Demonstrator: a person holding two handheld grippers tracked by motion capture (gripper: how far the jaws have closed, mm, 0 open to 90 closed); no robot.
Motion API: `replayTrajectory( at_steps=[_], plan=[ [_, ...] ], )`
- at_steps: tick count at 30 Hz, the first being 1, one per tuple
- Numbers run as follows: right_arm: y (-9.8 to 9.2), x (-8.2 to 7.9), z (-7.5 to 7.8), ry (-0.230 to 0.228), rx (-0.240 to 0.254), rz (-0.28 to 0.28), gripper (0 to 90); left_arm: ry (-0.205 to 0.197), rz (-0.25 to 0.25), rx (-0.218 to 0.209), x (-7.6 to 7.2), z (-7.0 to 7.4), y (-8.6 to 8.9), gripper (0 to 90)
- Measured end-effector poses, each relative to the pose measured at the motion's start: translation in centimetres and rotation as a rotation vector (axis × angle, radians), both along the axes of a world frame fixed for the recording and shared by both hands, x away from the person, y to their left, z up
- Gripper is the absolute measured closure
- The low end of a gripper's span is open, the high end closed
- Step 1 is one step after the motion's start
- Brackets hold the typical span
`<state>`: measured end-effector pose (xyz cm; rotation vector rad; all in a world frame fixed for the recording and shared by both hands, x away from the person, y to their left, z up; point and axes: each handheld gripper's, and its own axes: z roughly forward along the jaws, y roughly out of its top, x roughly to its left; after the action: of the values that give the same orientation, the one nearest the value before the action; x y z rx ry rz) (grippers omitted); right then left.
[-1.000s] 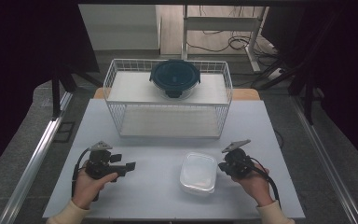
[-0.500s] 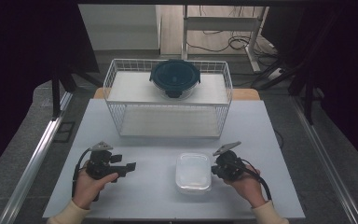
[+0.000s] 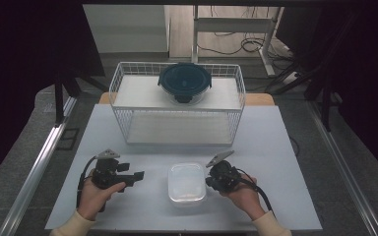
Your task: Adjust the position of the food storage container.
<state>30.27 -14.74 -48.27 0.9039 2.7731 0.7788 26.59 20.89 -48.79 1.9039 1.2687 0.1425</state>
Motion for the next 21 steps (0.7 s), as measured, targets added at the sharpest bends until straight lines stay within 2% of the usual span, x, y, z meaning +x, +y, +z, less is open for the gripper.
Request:
replayTrajectory(
  at_steps=[9, 21],
  plan=[
    [1.5, -0.4, -0.3, 0.004, -0.004, 0.035, 89.5, 0.003, -0.001, 0.002, 0.0, -0.1, -0.1, 24.9],
    [1.7, -0.9, -0.5, 0.011, -0.01, 0.06, 89.4, 0.0, 0.001, 0.001, 0.0, 0.0, 0.0, 24.9]
  ],
)
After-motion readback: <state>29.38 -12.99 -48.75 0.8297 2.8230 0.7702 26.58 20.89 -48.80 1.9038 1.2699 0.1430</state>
